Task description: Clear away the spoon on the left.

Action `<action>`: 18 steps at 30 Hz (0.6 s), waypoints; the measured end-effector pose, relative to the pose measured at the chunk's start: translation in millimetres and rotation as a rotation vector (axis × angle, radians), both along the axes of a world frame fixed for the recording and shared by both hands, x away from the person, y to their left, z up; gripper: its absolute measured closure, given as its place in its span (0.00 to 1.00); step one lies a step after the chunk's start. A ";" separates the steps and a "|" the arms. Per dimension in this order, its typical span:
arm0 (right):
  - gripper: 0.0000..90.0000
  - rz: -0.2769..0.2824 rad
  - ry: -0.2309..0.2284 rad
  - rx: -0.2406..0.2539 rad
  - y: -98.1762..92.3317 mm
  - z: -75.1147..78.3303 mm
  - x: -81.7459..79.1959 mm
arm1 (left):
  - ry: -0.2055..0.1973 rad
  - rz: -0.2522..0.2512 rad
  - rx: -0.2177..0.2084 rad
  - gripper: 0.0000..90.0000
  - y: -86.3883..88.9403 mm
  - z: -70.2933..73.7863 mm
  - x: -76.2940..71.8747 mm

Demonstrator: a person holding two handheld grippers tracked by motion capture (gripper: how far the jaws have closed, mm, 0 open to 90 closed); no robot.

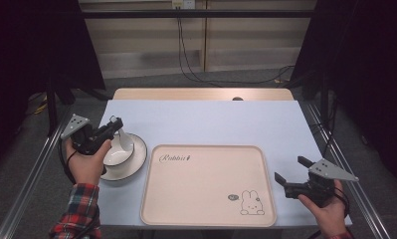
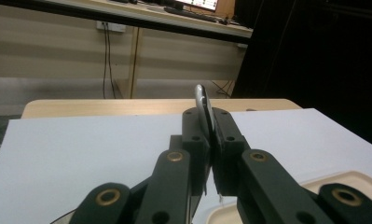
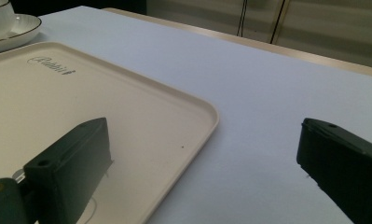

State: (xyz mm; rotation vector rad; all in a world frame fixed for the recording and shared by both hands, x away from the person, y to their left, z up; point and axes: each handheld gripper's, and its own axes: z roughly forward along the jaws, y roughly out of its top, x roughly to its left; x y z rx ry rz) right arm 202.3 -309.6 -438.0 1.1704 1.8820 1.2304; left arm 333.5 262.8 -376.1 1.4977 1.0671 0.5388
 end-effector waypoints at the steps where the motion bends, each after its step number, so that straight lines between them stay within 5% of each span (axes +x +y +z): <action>1: 0.03 0.000 0.000 0.000 0.0 -0.1 0.0 | -0.002 -0.006 -0.002 0.95 -1.5 1.2 0.0; 18: 0.03 0.000 -0.003 -0.001 -0.2 0.3 -0.1 | -0.020 -0.063 0.004 0.95 -18.1 27.7 0.7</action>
